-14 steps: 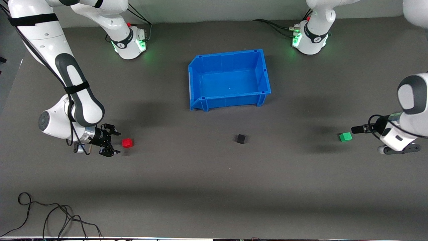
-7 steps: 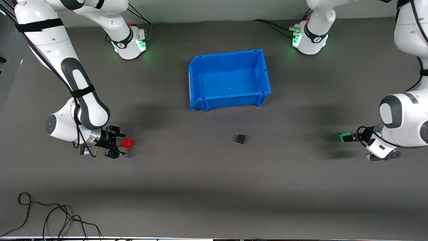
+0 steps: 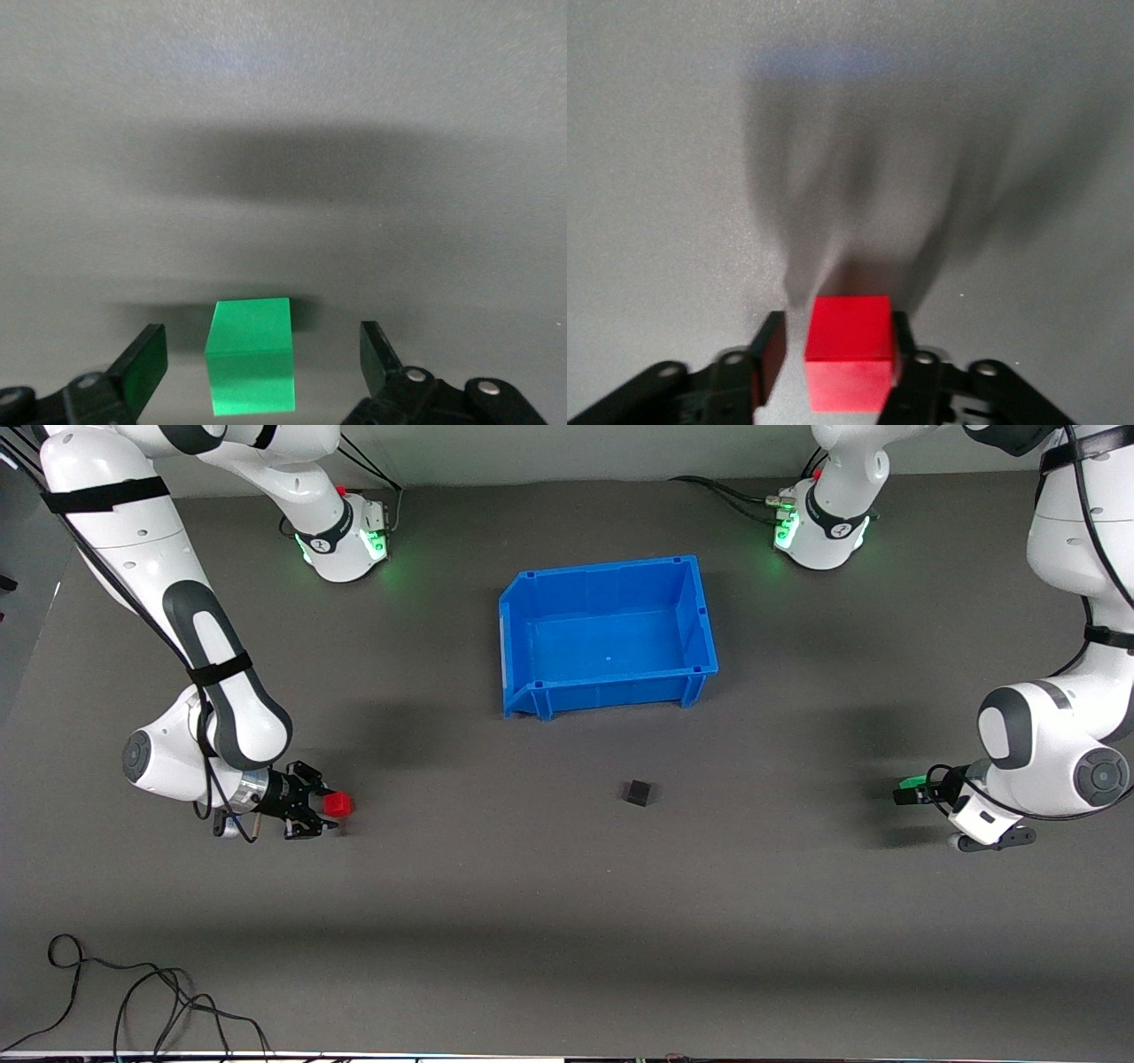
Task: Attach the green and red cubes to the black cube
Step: 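Lower the right gripper onto the red cube while the left gripper reaches the green cube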
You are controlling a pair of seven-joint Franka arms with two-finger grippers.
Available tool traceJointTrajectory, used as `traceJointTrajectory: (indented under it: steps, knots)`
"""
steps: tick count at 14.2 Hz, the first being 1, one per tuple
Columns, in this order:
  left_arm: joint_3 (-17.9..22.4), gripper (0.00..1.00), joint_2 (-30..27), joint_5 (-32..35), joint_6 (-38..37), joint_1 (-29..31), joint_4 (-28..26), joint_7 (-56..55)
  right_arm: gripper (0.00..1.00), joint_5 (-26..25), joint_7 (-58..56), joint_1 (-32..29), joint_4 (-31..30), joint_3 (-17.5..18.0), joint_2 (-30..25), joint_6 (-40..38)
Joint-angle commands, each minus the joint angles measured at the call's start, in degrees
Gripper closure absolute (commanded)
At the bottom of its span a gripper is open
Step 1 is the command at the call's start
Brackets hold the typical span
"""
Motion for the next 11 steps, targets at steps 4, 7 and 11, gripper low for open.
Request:
traceJointTrajectory:
  steps: [4, 7, 11]
  knots:
    - [-0.2, 0.73, -1.1, 0.7, 1.8, 0.3, -2.5, 0.8, 0.63, 2.1, -2.4, 0.2, 1.0, -0.2, 0.9, 0.6]
    - [-0.2, 1.0, -1.3, 0.6, 1.8, 0.8, -2.3, 0.7, 0.66, 2.1, -2.5, 0.2, 1.0, -0.2, 0.8, 0.5]
    - [-0.2, 1.0, -1.4, -2.1, 1.8, 1.5, -2.1, -3.9, 0.65, 2.1, -1.8, 0.6, 1.8, -0.2, -1.2, -1.3]
